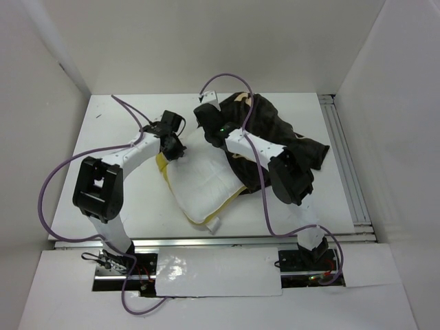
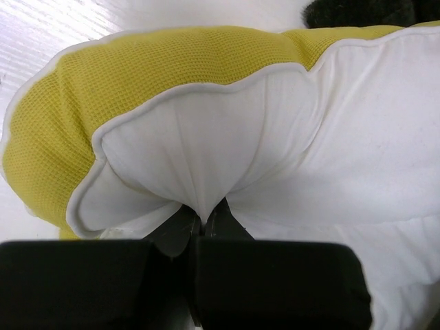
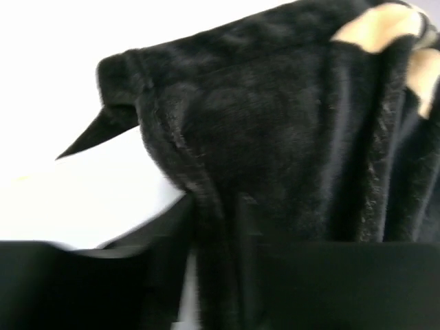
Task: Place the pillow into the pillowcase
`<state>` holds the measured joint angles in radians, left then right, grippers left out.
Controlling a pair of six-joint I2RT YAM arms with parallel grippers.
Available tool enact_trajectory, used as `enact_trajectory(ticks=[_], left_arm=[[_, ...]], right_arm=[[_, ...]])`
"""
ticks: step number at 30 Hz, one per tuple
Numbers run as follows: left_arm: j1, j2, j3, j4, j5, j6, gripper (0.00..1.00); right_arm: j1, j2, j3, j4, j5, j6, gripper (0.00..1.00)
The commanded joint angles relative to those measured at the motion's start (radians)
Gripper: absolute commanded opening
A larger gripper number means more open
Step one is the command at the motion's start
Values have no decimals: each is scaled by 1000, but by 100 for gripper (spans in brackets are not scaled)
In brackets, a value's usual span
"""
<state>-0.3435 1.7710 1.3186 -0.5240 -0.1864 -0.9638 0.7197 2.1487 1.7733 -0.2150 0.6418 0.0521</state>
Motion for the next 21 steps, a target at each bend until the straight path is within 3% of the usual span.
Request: enact_trajectory(ticks=[1,3,4,5,6,10,14,17,21], left_arm=[[-25,-30,21,-27,-38,11,0],[-35,-30,33,-36,-48,11,0],[-35,-30,33,-36,-48,11,0],[-44,-30,42,-36,-59,11,0],[-45,-30,42,-45,-59,11,0],[-45,-44,106,-35,-50,59,0],[-84,-126,177,5,-68,108,0],[-109,-249,186,80,-58,118,0],[-132,-445,120,232,-77,117,0]], right_arm=[[7,7,26,97,122,-6,29],[7,19,26,97,111,-27,26],[7,31,43,97,86,-28,20],[7,40,43,82,72,-28,3],[7,40,57,68,53,-28,0],[7,-25,38,77,-155,-61,0],[7,-150,63,88,-561,-51,0],[7,-173,213,-32,-756,-41,0],[7,-182,411,-185,-1148,1,0]])
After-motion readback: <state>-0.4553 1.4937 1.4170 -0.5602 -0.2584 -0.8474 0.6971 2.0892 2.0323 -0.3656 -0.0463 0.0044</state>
